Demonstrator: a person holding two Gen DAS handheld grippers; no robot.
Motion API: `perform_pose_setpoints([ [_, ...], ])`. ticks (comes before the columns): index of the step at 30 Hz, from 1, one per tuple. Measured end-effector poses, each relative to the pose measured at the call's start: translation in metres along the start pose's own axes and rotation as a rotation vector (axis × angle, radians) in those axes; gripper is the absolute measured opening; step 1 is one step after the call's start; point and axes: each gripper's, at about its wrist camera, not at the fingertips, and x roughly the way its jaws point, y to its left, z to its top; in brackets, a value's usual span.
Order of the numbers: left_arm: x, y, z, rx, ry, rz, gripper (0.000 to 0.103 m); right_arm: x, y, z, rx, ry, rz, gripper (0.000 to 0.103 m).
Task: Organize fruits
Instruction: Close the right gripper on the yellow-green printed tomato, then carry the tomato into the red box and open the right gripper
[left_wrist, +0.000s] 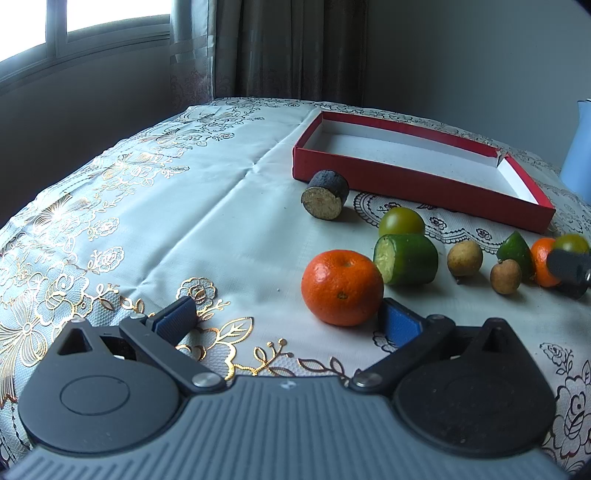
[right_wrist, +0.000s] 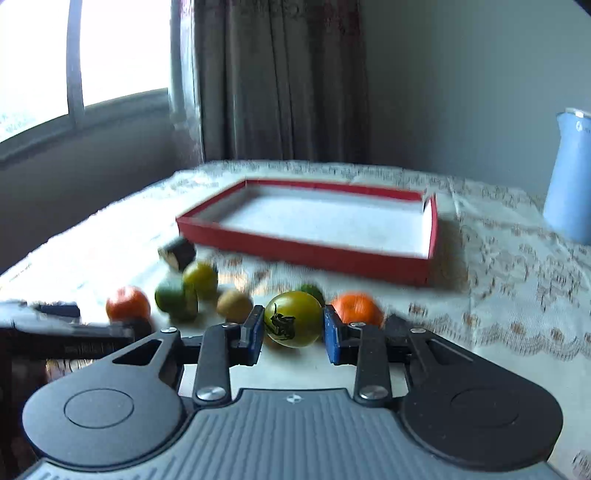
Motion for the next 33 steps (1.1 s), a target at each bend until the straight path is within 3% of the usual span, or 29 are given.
perform_pose_setpoints([
  [3,0.000,0.000,0.000,0.000,0.000,-0.001,0.103,0.010,-0.014,0.027,0.011,-0.035,-0.023,0.032],
  [10,0.000,0.000,0.000,0.001,0.000,0.000,0.103,0.089,-0.053,0.071,0.044,0.067,-0.099,0.032],
  [21,0.000,0.000,0.000,0.004,0.001,0.003,0.103,0.153,-0.071,0.077,0.038,0.184,-0.199,0.035],
  [23,0.000,0.000,0.000,0.004,0.002,0.003,0.103,0.151,-0.068,0.078,0.011,0.164,-0.228,0.043],
  [25,0.000,0.000,0.000,0.004,0.002,0.003,0.103,0.138,-0.063,0.079,-0.012,0.114,-0.248,0.044],
  [28,0.000,0.000,0.000,0.004,0.001,0.003,0.103,0.103,-0.056,0.077,-0.022,0.032,-0.212,0.045],
  [30,0.000,0.000,0.000,0.004,0.002,0.003,0.103,0.072,-0.049,0.067,-0.026,-0.024,-0.164,0.062],
  [31,0.000,0.000,0.000,0.004,0.002,0.003,0.103,0.056,-0.045,0.059,-0.025,-0.048,-0.139,0.077],
  [32,0.000,0.001,0.000,0.004,0.002,0.003,0.103,0.040,-0.040,0.050,-0.025,-0.071,-0.120,0.085],
  [33,0.000,0.001,0.000,0.003,0.001,0.003,0.103,0.026,-0.037,0.040,-0.026,-0.091,-0.106,0.085],
])
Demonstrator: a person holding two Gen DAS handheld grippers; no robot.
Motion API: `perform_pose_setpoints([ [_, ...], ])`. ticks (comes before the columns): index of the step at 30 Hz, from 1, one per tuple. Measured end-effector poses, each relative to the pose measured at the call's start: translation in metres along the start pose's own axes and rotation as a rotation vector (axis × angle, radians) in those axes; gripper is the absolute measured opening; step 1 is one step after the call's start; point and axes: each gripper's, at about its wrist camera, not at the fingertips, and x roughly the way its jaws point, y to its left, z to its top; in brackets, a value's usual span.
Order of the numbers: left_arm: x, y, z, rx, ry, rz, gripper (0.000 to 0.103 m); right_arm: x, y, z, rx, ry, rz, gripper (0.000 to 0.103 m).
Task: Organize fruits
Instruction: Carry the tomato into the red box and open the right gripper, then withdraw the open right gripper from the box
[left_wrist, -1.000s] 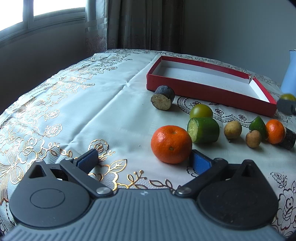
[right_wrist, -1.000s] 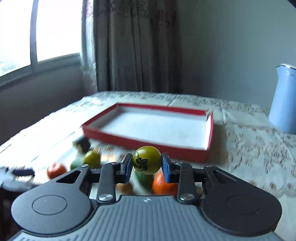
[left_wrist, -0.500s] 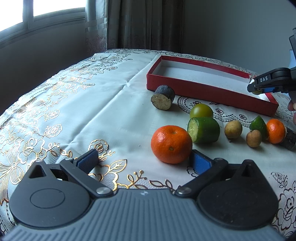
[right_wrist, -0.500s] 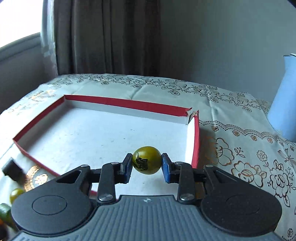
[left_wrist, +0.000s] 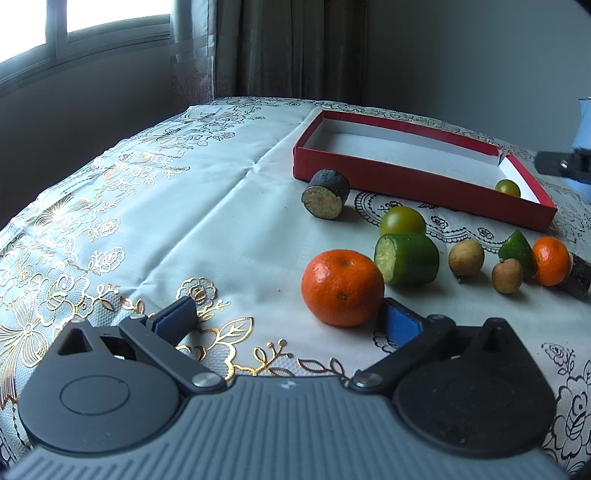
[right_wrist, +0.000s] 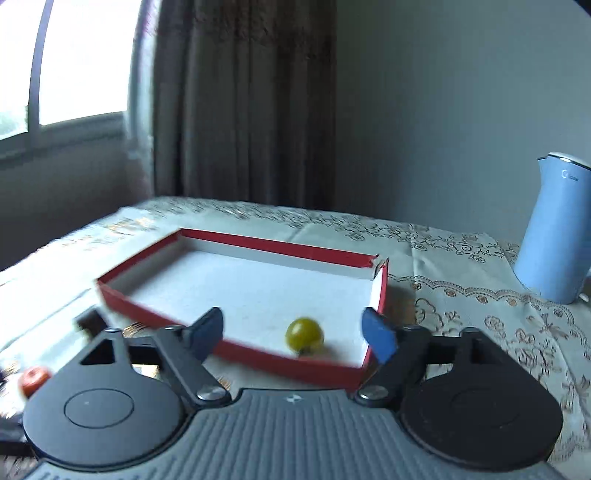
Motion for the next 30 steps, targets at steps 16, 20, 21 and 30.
perform_pose_setpoints([
  [16,0.000,0.000,0.000,0.002,0.000,0.000,0.103,-0.031,0.019,-0.076,0.013,0.224,-0.151,0.103],
  [20,0.000,0.000,0.000,0.001,0.000,0.000,0.103,-0.028,0.009,-0.078,0.080,0.258,-0.132,0.103],
  [21,0.000,0.000,0.000,0.001,0.000,-0.001,0.103,-0.027,0.005,-0.078,0.102,0.265,-0.121,0.103],
  [30,-0.002,0.004,-0.001,-0.017,-0.016,-0.018,0.103,-0.028,0.003,-0.077,0.116,0.264,-0.110,0.103],
])
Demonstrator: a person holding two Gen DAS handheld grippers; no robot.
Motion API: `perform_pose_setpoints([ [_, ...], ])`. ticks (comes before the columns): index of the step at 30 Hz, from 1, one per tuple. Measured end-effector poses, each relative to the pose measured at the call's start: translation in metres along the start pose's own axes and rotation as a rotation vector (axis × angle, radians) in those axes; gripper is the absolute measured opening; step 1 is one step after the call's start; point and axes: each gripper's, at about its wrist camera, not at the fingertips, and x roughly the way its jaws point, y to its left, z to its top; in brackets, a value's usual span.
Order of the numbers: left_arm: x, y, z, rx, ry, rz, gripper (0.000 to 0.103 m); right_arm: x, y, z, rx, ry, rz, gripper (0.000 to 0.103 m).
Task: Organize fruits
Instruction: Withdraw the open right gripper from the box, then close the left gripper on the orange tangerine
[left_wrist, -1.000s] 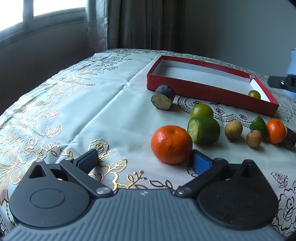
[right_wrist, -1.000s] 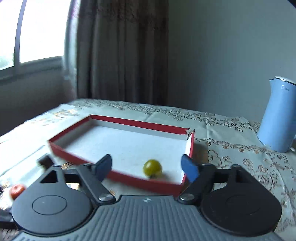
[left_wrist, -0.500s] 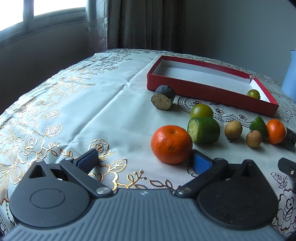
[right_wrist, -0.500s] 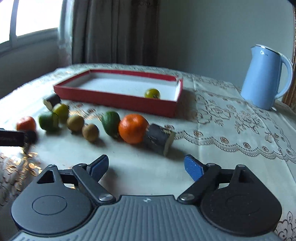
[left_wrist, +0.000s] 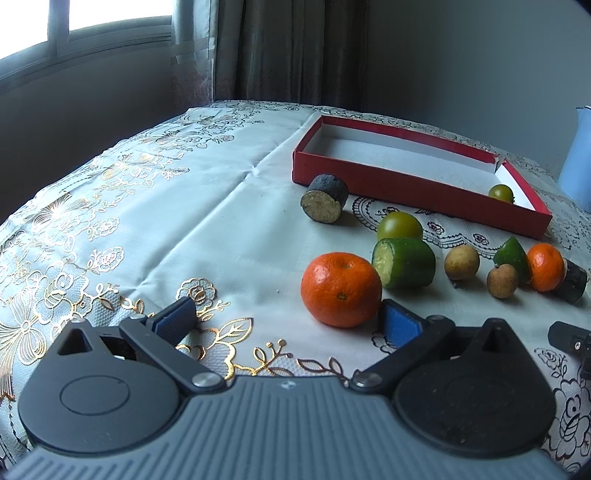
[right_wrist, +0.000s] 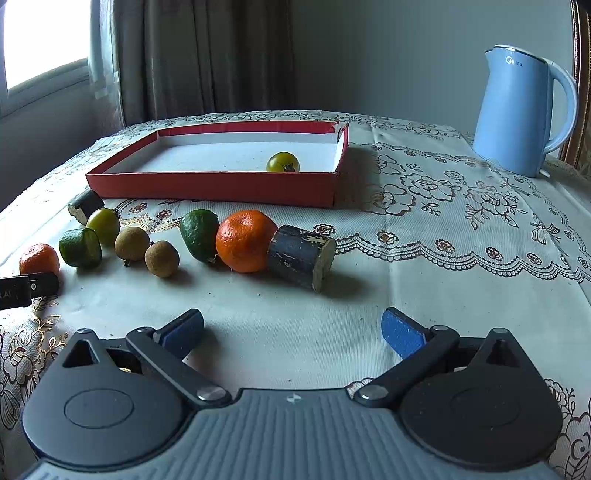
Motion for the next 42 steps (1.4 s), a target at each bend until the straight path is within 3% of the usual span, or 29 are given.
perform_pose_setpoints([
  [3,-0.001,0.000,0.000,-0.009,-0.009,-0.001,0.103,0.000,0.000,0.000,0.003,-0.001,0.003,0.103],
  [8,-0.007,-0.003,-0.002,0.018,-0.045,-0.072,0.102,0.000,0.000,0.000,0.004,-0.002,0.004,0.103],
  [16,-0.006,-0.008,-0.001,0.047,-0.051,-0.070,0.078,0.000,-0.001,0.000,0.004,-0.003,0.004,0.103],
  [21,-0.007,-0.013,-0.003,0.094,-0.060,-0.117,0.045,0.000,-0.001,0.000,0.005,-0.003,0.005,0.103],
  [23,-0.008,-0.017,-0.005,0.116,-0.062,-0.118,0.041,0.000,-0.001,0.000,0.005,-0.003,0.005,0.103],
  [42,-0.015,-0.019,0.001,0.107,-0.066,-0.111,0.038,-0.001,0.000,0.000,0.001,-0.003,0.002,0.103],
])
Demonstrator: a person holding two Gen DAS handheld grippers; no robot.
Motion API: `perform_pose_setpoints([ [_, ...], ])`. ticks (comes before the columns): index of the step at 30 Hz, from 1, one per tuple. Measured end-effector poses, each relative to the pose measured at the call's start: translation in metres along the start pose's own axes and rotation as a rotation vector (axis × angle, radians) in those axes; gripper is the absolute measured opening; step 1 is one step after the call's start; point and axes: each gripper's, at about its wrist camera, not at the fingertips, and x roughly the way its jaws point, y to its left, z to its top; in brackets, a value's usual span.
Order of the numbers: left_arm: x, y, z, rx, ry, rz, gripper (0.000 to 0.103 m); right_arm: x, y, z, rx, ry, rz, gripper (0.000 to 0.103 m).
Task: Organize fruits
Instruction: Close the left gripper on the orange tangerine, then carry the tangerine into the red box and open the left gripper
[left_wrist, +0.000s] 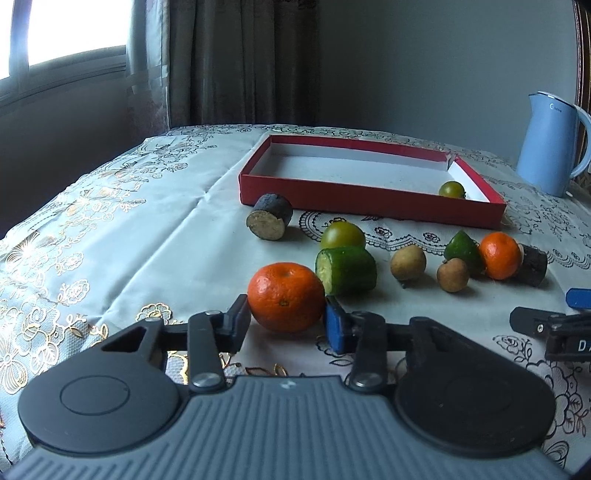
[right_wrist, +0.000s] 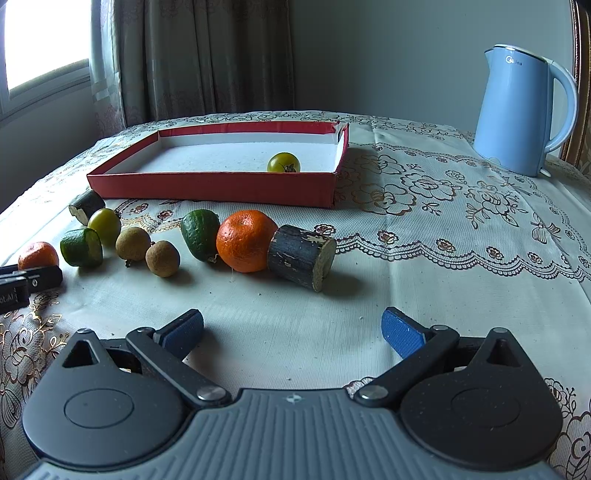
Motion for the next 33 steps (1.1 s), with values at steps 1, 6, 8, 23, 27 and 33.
perform_pose_setpoints([
  [1,-0.002,-0.002,0.004,0.005,-0.009,-0.003,0.038,0.000,0.000,0.000,0.001,-0.001,0.001,0.103],
  [6,-0.007,-0.012,0.037,0.038,-0.058,-0.026,0.038,0.000,0.000,0.000,0.001,-0.001,0.001,0.103],
  [8,-0.004,-0.021,0.057,0.069,-0.090,-0.031,0.038,0.000,0.000,0.000,0.001,-0.001,0.001,0.103],
  [23,0.116,-0.041,0.134,0.059,-0.006,0.014,0.039,0.000,-0.001,0.000,0.002,-0.002,0.002,0.103],
  [27,0.136,-0.034,0.127,0.032,0.045,0.044,0.040,0.000,-0.001,0.001,0.005,-0.003,0.006,0.103],
  [33,0.136,-0.021,0.121,0.008,0.052,0.084,0.061,0.001,-0.001,0.001,0.009,-0.005,0.009,0.103],
])
